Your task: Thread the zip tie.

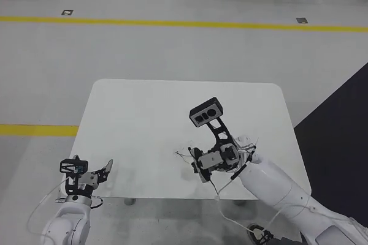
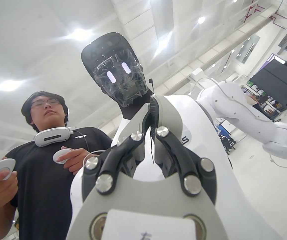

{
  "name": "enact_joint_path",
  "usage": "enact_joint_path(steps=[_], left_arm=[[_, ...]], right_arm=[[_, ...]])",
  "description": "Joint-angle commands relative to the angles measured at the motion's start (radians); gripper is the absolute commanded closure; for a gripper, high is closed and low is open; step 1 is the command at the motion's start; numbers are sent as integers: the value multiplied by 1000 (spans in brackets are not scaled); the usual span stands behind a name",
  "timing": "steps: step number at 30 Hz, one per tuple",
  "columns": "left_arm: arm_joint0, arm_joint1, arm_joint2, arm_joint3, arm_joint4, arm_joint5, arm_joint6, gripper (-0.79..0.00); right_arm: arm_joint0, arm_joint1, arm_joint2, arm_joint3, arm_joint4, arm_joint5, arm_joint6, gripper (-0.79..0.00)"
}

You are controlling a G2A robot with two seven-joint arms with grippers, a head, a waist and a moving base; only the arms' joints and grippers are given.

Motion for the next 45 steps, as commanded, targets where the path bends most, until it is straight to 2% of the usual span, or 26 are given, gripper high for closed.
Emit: enact_joint_path(steps=[1,2,5,9,12,17,20,30,33,35,37,41,45], left_arm=[[0,0,0,0,0,0,0,-785],[0,0,0,0,0,0,0,-785],[0,0,0,0,0,0,0,-785],[0,0,0,0,0,0,0,-785],[0,0,0,0,0,0,0,-785],[0,0,0,0,0,0,0,-785],[0,0,0,0,0,0,0,-785],[0,0,0,0,0,0,0,-785],[0,0,0,0,0,0,0,-785],[0,0,0,0,0,0,0,-785],[0,0,0,0,0,0,0,-785],[0,0,0,0,0,0,0,-785],[0,0,0,0,0,0,0,-785]], right_arm=[[0,0,0,0,0,0,0,0],[1,0,2,-1,-15,1,-4,0],[53,18,48,-19,-418,-35,-71,0],[37,43,121,-145,-850,-72,-162,0],[-5,60,169,-238,-1077,-66,-217,0],[-76,79,257,-393,-1426,-132,-323,0],[-130,86,295,-430,-1464,-179,-387,0],[-130,86,297,-439,-1474,-186,-397,0],[-108,91,322,-511,-1666,-224,-364,0],[-121,94,329,-555,-1727,-290,-382,0],[-129,103,367,-598,-1877,-342,-353,0],[-226,116,477,-697,-2013,-429,-480,0],[-313,131,576,-758,-2097,-540,-541,0]])
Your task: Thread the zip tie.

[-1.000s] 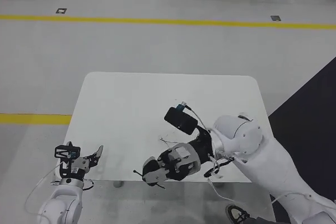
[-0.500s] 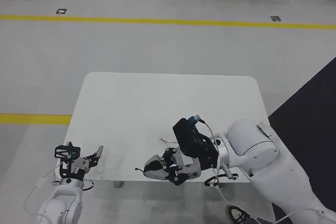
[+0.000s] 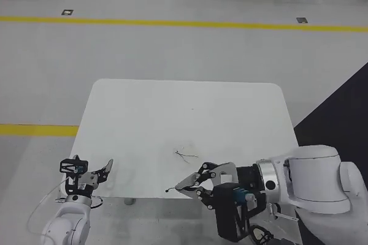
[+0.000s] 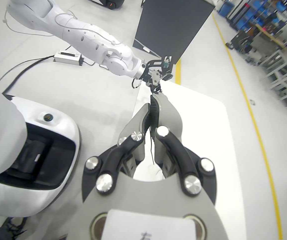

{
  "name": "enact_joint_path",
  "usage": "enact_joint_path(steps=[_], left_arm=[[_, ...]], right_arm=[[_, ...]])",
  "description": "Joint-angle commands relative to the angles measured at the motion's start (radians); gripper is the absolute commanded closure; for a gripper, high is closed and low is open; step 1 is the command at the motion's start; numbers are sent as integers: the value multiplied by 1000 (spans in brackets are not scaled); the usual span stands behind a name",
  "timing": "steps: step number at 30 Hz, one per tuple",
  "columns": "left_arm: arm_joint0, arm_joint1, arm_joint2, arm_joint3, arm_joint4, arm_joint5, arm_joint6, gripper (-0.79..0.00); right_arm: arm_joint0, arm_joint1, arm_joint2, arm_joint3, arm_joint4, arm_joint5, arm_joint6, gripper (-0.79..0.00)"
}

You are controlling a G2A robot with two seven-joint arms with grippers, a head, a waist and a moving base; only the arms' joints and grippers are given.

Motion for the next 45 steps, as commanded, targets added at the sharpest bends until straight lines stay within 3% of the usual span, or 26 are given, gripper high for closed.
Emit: enact_joint_path(steps=[1,11,13,15,19,23,33,39,45], left_arm=[[0,0,0,0,0,0,0,-785],[0,0,0,0,0,0,0,-785],[0,0,0,0,0,0,0,-785],[0,0,0,0,0,0,0,-785],[0,0,0,0,0,0,0,-785],[0,0,0,0,0,0,0,-785],[0,0,0,0,0,0,0,-785],[0,0,0,0,0,0,0,-785],[0,0,0,0,0,0,0,-785]], right_arm=[[-22,4,39,-2,-24,-31,-37,0],[-53,4,62,-2,-22,3,-99,0],[-25,4,65,-2,-64,-62,-134,0],[56,8,39,-2,-120,-64,-176,0],[231,26,-6,-2,-256,-64,-388,0],[275,63,26,-2,-377,-64,-630,0],[228,229,95,14,-822,-64,-1212,0],[183,328,107,-2,-1247,-64,-1667,0],[206,372,101,-2,-1244,-13,-1718,0]])
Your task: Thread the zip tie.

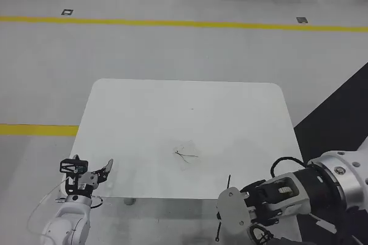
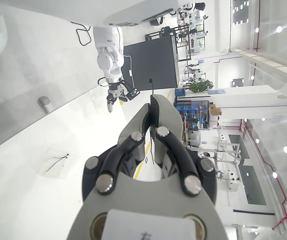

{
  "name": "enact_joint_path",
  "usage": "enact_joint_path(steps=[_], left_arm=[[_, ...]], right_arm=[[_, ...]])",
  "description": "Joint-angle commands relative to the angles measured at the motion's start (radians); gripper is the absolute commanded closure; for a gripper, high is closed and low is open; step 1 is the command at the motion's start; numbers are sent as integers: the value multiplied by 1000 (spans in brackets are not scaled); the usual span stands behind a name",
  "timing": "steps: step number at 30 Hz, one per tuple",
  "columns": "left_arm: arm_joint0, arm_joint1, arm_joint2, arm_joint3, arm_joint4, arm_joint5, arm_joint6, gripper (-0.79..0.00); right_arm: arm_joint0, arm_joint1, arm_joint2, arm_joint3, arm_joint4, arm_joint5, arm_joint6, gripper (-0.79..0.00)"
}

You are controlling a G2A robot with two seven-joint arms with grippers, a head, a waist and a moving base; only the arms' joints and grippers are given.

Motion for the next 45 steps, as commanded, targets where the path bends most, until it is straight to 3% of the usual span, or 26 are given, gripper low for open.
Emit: enact_joint_path(steps=[1,6,14,16,20,26,30,34,39,45], left_arm=[[0,0,0,0,0,0,0,-785],[0,0,0,0,0,0,0,-785],[0,0,0,0,0,0,0,-785],[0,0,0,0,0,0,0,-785],[0,0,0,0,0,0,0,-785],[0,0,0,0,0,0,0,-785],[0,0,0,0,0,0,0,-785],[0,0,0,0,0,0,0,-785],[0,0,0,0,0,0,0,-785],[0,0,0,0,0,0,0,-785]], right_arm=[[6,12,9,0,5,16,-16,0],[8,34,29,0,33,16,-16,0],[-3,33,18,0,28,49,-7,0],[-7,34,4,0,-45,73,26,0],[20,41,-23,0,-208,138,-29,0],[52,46,-84,6,-393,347,-193,0],[98,37,-128,12,-432,500,-265,0],[139,27,-141,9,-412,567,-225,0],[199,22,-113,0,-397,536,-134,0],[239,21,-36,4,-280,545,-117,0]])
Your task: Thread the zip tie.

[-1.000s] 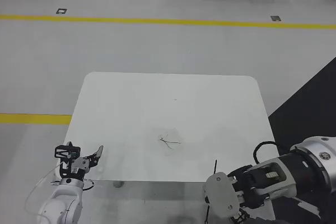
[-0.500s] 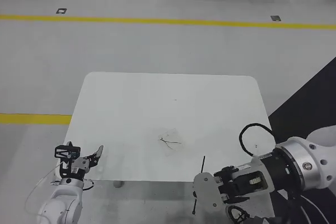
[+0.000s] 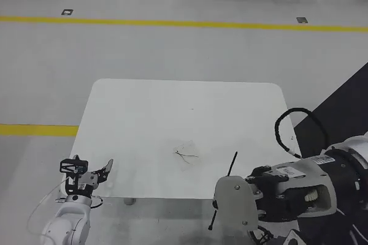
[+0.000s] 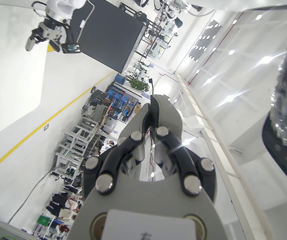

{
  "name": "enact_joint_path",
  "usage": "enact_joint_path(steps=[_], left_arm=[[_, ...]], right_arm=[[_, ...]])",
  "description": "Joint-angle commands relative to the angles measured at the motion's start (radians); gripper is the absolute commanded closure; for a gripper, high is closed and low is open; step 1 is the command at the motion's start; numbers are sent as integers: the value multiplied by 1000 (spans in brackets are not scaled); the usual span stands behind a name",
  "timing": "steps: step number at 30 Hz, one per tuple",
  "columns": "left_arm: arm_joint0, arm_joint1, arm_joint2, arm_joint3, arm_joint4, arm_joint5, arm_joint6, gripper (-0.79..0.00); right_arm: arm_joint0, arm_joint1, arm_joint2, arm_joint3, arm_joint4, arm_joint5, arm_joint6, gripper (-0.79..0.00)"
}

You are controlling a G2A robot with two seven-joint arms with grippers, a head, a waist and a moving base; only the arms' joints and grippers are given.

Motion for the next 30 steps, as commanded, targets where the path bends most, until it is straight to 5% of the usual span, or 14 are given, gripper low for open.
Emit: enact_joint_path(steps=[1,15,30], left_arm=[[0,0,0,0,0,0,0,-785],[0,0,0,0,0,0,0,-785],[0,0,0,0,0,0,0,-785]], right_arm=[[7,2,29,-4,25,-13,-3,0],[-26,14,80,-5,-5,-135,166,0],[-18,14,22,-5,-7,-143,137,0]])
